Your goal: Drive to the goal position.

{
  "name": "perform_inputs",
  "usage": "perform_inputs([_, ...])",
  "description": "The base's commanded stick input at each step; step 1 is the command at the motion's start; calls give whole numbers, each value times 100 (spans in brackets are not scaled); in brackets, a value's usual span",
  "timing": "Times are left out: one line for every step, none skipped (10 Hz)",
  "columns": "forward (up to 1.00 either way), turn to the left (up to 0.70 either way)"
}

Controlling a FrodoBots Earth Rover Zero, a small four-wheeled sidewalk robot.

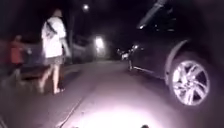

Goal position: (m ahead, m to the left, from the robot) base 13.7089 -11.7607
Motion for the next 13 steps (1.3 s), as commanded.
perform_inputs([70, 0])
perform_inputs([70, 0])
perform_inputs([70, 0])
perform_inputs([70, 0])
perform_inputs([70, 0])
perform_inputs([70, 0])
perform_inputs([70, 0])
perform_inputs([70, 0])
perform_inputs([70, 0])
perform_inputs([70, 0])
perform_inputs([70, 0])
perform_inputs([70, 0])
perform_inputs([70, 0])
